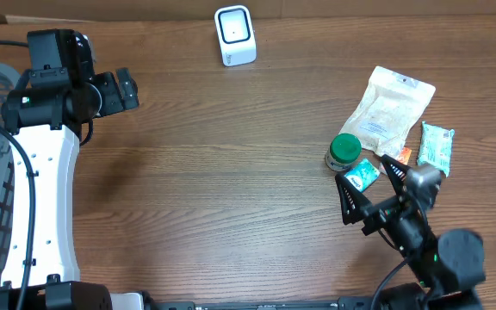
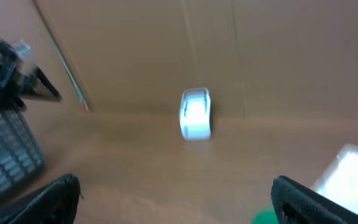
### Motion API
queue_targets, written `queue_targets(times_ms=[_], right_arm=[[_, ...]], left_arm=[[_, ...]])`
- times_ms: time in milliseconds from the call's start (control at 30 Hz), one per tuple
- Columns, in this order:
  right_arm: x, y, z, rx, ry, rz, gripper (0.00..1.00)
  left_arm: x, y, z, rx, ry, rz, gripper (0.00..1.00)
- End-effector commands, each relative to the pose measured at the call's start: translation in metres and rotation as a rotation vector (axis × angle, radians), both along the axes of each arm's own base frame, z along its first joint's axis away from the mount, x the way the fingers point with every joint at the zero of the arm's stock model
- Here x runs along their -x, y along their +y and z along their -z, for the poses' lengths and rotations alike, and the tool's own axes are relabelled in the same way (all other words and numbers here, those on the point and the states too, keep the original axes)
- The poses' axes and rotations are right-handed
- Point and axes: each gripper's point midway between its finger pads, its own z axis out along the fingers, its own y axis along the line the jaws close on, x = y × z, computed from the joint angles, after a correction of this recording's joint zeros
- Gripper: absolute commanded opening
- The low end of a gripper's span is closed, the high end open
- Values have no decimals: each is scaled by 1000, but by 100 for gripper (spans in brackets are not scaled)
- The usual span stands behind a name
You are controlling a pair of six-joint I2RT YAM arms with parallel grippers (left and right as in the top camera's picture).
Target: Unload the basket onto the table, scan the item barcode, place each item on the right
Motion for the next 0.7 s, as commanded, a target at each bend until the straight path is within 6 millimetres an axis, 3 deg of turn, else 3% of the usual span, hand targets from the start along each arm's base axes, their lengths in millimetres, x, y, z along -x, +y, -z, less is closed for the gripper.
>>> queue_targets(times_ms=[0,467,667], right_arm=[[-2,-5,12,-22,-88,28,100],[-14,-34,102,-5,-16,170,100],[-15,-38,103,-4,-10,186,100]], left_arm=[[-1,3,-6,-15,-16,6,100],[-1,3,-6,-15,-16,6,100],[-1,2,-6,-15,-16,7,100]])
